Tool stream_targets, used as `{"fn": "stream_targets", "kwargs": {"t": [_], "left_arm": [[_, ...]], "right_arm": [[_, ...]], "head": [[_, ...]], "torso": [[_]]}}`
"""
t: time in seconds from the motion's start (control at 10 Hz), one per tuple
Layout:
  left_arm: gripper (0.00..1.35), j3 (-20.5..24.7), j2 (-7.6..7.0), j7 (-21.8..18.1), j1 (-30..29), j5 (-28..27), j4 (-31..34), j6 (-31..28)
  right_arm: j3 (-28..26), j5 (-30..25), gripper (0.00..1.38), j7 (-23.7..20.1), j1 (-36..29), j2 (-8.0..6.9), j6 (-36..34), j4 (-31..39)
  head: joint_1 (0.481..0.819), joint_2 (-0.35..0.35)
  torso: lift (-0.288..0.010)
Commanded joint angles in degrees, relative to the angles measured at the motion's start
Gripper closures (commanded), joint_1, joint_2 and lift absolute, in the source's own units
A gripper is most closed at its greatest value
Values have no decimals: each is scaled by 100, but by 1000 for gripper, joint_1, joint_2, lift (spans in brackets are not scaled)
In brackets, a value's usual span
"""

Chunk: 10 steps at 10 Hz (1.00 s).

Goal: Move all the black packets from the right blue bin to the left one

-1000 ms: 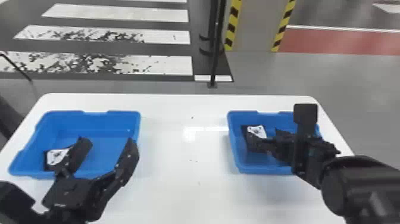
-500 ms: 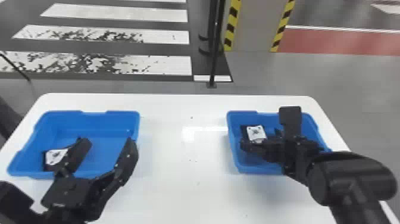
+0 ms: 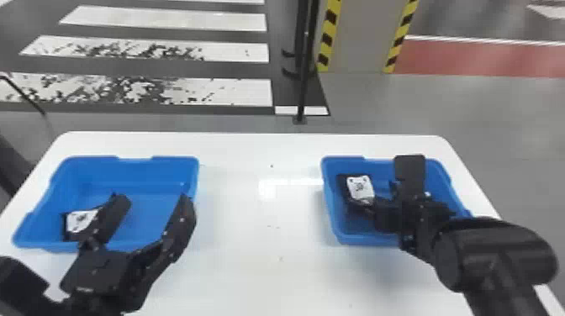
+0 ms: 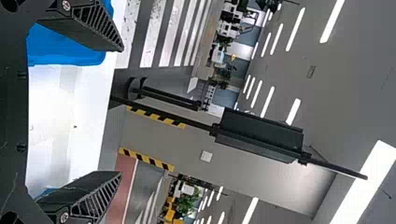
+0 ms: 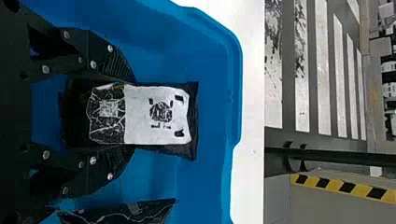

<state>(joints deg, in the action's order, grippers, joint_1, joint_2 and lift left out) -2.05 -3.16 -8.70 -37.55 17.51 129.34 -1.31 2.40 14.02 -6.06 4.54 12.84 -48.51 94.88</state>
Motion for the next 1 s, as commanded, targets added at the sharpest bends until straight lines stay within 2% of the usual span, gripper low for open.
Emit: {"fn": "stream_targets", "kwargs": {"t": [0.0,0.2,0.6,0.7,0.8,0.9], "left_arm": [[85,0,0,-9,1,20,-18,19],[85,-12,0,-18,15,31,-32,62],[85,-34,0,-26,57,89,-60,118],[91,-57,0,-18,85,191,-88,118],[88,-92,0,-18,128,249,-116,62],[88,-126,0,-18,170,306,-130,5]], "right_arm": [[0,289,1119,0,-158,-9,450,25],[-194,666,1141,0,-495,-62,801,335],[-377,1294,1141,-71,-1480,-97,1195,1854],[-388,1546,1141,-659,-1438,-88,1842,1685],[-251,1820,1141,-1398,-1199,-44,2587,1207],[423,2528,1141,-1732,-1016,122,3037,855]], "head": [[695,-85],[695,-68],[695,-51],[695,-37],[695,-25],[695,3]], "torso": [[-140],[-140],[-140],[-140],[-140],[-140]]}}
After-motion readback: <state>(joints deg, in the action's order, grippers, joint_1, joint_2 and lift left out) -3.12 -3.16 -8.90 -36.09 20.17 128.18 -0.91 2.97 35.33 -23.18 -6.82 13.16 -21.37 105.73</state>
